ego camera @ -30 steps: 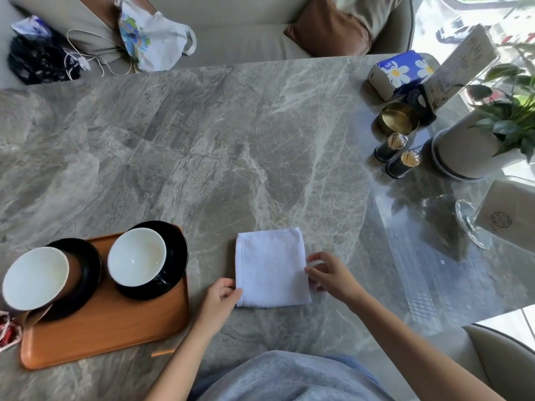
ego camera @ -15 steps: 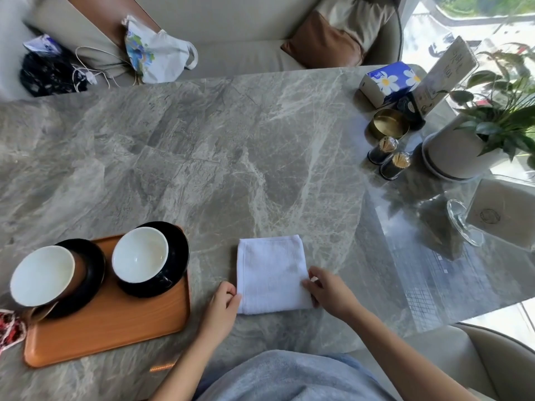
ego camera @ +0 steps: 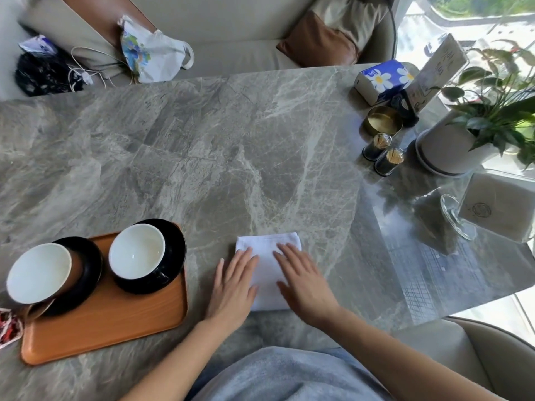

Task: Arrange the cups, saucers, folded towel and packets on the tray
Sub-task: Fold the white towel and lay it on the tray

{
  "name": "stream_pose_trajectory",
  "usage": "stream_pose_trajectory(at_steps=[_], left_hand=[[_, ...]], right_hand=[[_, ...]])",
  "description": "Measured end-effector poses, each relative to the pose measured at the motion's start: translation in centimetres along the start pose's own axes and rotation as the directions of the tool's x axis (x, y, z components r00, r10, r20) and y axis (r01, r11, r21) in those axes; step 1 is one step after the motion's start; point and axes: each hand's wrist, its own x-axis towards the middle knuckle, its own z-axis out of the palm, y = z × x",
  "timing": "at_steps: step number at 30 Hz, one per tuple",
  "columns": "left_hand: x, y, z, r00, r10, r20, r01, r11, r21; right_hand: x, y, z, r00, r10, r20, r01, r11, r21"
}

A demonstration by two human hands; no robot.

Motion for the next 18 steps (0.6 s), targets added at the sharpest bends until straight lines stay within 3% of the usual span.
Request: stream_pose_trajectory(at_steps=[3, 6, 12, 18], left_hand=[[1.7, 1.1, 0.4, 0.995, 0.059, 0.079, -0.074, 0.976, 0.204], [2.1, 1.7, 0.9, 0.994, 0.007, 0.111, -0.037, 0.963, 0.265], [2.1, 1.0, 1.7, 0.988, -0.077, 0.131, 0.041, 0.964, 0.261], [2.2, 0.3, 2.3, 0.990, -0.081, 0.119, 0.057, 0.979, 0.194]], right_hand=[[1.3, -0.6, 1.9, 0.993, -0.030, 0.115, 0.033, 0.999, -0.029], [2.0, -0.5, 3.1, 0.994, -0.002, 0.113, 0.005, 1.000, -0.025], [1.6, 1.6, 3.9, 0.991, 0.054, 0.119, -0.041, 0.993, -0.108], [1.1, 2.6, 4.1, 0.986, 0.144, 0.083, -0.137, 0.987, -0.079]])
